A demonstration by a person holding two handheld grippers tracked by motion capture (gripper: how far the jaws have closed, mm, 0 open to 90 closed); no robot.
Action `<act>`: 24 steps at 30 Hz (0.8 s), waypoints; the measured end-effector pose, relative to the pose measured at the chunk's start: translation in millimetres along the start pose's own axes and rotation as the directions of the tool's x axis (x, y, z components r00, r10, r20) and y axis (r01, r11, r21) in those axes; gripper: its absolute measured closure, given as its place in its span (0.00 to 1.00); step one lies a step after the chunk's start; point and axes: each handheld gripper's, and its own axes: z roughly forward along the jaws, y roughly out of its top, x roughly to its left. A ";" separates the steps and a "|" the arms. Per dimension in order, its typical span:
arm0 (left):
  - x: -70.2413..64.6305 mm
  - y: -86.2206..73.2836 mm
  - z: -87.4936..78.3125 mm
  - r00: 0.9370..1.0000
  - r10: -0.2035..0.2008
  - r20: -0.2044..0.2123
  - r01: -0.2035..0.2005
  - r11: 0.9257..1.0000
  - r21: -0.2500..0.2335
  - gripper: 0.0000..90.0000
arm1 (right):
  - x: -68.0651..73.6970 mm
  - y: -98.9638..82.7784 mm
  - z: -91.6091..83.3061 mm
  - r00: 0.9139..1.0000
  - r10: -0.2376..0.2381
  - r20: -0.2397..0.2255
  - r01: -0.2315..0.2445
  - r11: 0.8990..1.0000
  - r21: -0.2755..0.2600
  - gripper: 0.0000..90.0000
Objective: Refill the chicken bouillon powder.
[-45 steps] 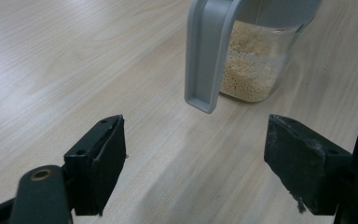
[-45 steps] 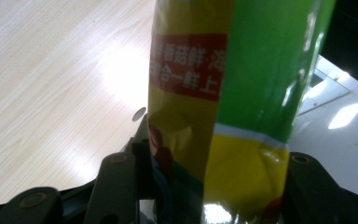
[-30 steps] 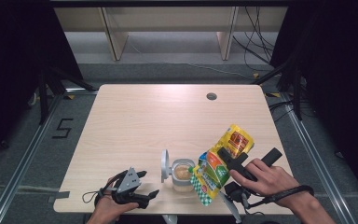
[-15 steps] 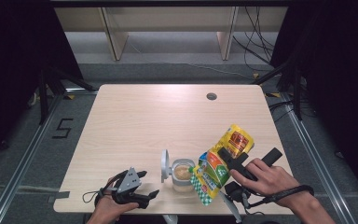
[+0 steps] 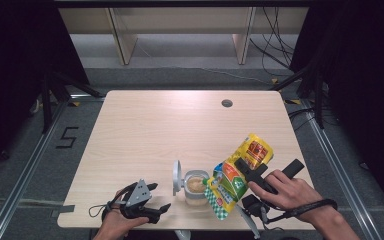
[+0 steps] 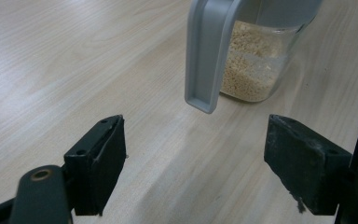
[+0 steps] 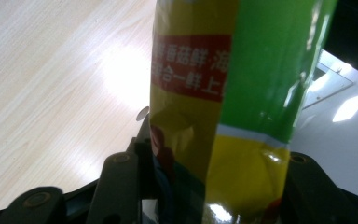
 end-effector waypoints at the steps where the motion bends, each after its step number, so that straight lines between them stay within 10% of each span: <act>1: -0.4 0.0 -0.3 1.000 -0.005 0.002 0.005 1.000 -0.002 0.23 | 0.6 0.3 0.4 1.000 0.000 -0.004 0.000 1.000 -0.003 0.66; 10: 1.7 1.1 -1.8 1.000 0.030 0.003 -0.030 1.000 0.005 0.23 | 2.7 -0.1 0.6 1.000 0.019 0.002 -0.019 1.000 -0.017 0.67; 13: 1.6 1.0 -2.1 1.000 0.025 0.001 -0.025 1.000 0.005 0.23 | 15.6 1.5 -1.6 0.985 0.169 -0.014 -0.169 0.986 0.003 0.67; 16: 1.8 1.1 -2.3 1.000 0.030 -0.001 -0.030 1.000 0.010 0.23 | 20.0 1.5 -1.7 0.978 0.206 -0.021 -0.206 0.979 -0.005 0.67; 17: 2.3 1.3 -2.1 0.999 0.038 0.001 -0.038 0.999 0.009 0.23 | 25.6 2.4 -1.1 0.962 0.272 -0.014 -0.272 0.962 -0.004 0.67; 20: 2.1 1.3 -1.9 0.999 0.036 0.001 -0.036 0.999 0.007 0.23 | 28.1 -0.3 1.0 0.962 0.274 -0.003 -0.274 0.961 -0.023 0.68; 24: 2.1 1.1 -2.1 0.999 0.036 0.001 -0.036 0.999 0.010 0.23 | 37.4 -1.7 0.3 0.920 0.391 -0.005 -0.391 0.920 -0.029 0.68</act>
